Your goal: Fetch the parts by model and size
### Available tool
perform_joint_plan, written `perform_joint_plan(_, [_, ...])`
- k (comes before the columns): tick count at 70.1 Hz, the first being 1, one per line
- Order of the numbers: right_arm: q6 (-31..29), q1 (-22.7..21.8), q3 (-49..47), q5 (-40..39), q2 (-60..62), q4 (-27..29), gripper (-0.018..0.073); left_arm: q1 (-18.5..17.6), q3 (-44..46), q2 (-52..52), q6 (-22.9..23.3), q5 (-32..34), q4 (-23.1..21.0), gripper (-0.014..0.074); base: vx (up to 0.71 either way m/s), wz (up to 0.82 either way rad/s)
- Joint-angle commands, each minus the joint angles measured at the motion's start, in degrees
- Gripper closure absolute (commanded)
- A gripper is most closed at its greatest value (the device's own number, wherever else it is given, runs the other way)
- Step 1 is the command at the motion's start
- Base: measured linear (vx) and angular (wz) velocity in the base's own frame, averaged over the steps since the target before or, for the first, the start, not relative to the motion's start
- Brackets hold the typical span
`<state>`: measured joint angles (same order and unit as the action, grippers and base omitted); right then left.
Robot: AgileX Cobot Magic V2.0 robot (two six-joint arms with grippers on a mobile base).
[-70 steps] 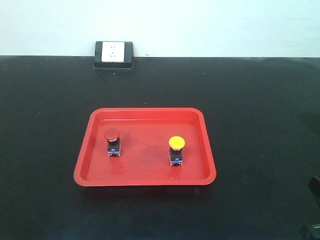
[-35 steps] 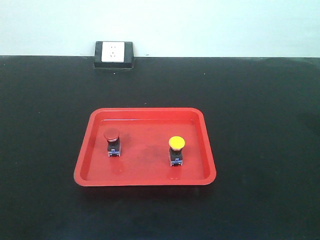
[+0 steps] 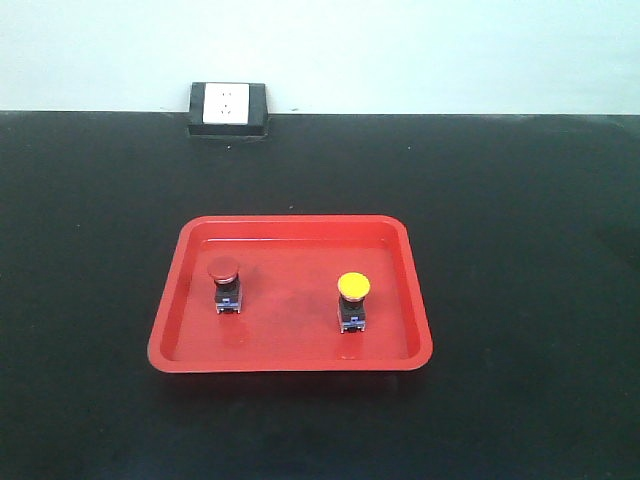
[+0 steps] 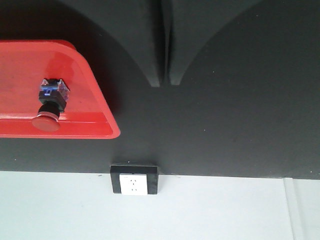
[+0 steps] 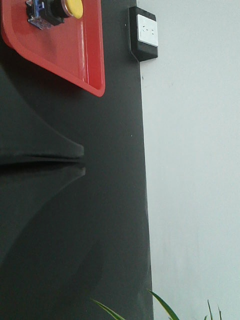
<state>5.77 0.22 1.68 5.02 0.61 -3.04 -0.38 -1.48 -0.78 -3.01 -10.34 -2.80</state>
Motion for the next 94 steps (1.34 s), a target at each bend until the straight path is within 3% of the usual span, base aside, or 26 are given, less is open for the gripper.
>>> perform_joint_plan(1, [-0.46, -0.28, 0.41, -4.09, 0.99, -0.35, 0.0568, 0.01, 0.34, -0.4, 0.18, 4.67, -0.65, 0.0603, 0.0, 0.0])
perform_joint_plan(94, [-0.46, -0.28, 0.41, -4.09, 0.99, -0.22, 0.0568, 0.01, 0.34, -0.4, 0.18, 4.67, -0.65, 0.0603, 0.0, 0.0])
